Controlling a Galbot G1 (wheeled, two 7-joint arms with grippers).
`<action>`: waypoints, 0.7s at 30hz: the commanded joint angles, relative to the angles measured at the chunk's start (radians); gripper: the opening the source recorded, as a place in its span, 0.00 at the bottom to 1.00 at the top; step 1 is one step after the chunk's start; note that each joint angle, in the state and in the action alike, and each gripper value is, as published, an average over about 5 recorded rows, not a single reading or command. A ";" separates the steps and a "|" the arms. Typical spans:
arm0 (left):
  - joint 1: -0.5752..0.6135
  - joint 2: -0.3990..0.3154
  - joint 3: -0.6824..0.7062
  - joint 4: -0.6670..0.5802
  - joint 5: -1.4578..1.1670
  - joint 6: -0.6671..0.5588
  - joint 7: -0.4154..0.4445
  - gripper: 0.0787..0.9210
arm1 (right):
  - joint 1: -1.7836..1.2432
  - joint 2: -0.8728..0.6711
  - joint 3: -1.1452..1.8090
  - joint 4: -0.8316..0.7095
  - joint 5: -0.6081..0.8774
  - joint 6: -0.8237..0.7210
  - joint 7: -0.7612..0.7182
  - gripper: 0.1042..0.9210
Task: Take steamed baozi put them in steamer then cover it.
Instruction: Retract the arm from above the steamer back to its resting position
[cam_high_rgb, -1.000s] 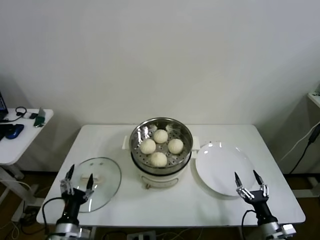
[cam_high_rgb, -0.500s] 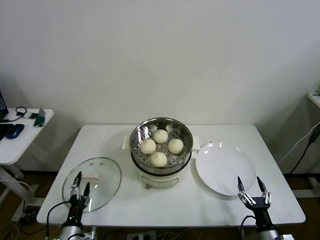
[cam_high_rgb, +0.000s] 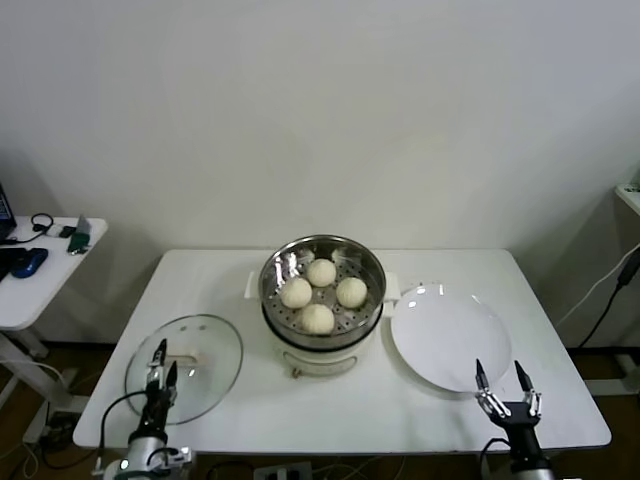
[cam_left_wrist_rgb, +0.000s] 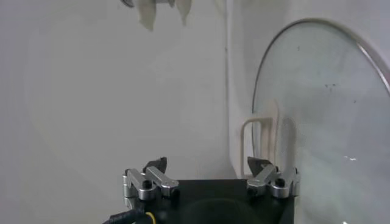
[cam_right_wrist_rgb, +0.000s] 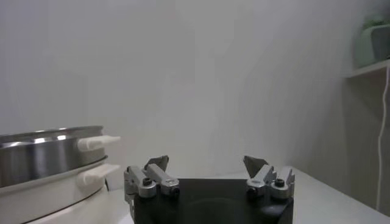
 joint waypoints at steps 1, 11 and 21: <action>-0.074 0.012 0.018 0.056 0.009 0.024 0.015 0.88 | -0.005 0.013 0.001 0.001 -0.004 0.007 0.003 0.88; -0.085 0.009 0.016 0.088 0.003 0.011 0.019 0.85 | -0.006 0.021 0.001 -0.002 -0.005 0.015 0.007 0.88; -0.108 0.008 0.012 0.142 -0.001 -0.019 0.014 0.52 | -0.007 0.023 0.001 -0.007 0.008 0.016 0.008 0.88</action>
